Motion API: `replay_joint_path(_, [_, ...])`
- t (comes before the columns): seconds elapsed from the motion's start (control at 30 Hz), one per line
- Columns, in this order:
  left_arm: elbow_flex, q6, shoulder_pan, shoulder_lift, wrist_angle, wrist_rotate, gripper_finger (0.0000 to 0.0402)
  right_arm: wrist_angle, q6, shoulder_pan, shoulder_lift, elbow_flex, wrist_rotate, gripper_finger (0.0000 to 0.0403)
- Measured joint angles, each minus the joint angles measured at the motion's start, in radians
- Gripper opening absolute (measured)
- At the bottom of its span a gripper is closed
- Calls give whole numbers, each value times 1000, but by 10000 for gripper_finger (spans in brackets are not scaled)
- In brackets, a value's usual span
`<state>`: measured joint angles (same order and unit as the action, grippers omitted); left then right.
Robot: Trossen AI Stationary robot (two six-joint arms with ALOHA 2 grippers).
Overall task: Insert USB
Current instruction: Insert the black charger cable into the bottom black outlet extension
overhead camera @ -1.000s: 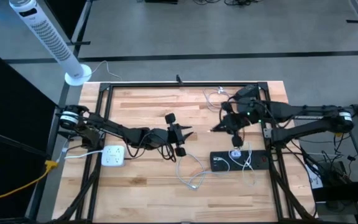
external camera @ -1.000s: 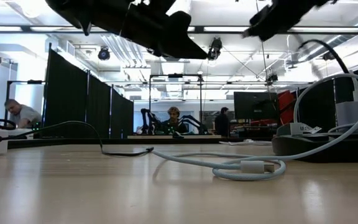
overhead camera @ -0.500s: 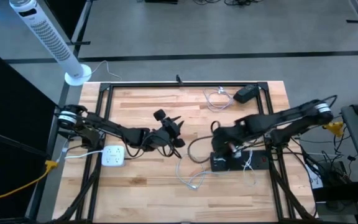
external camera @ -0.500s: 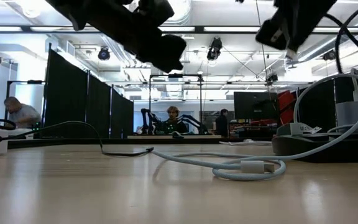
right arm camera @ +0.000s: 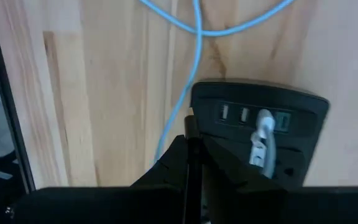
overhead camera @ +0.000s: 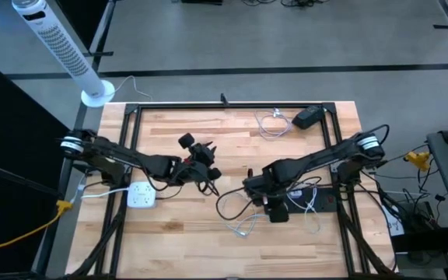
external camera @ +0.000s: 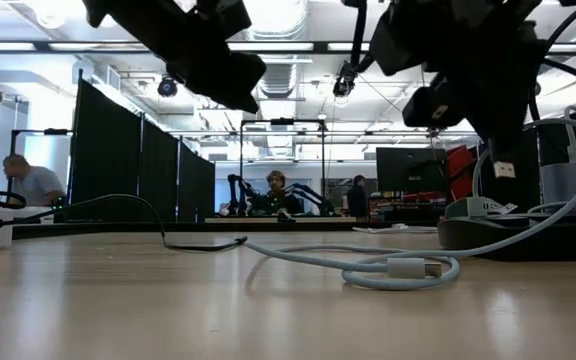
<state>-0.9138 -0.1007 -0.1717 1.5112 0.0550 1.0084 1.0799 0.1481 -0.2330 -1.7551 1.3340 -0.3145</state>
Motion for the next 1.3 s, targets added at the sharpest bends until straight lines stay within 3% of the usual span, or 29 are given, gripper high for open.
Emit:
replay_joint_path(0.47, [0,-14,-9,-2,14,-4,64,5,58,-29,-53,-11,133,17])
replay_joint_path(1.3, [0,-14,-11,-2,13,-5,65,-3,43,-33,-54,-14,156,17])
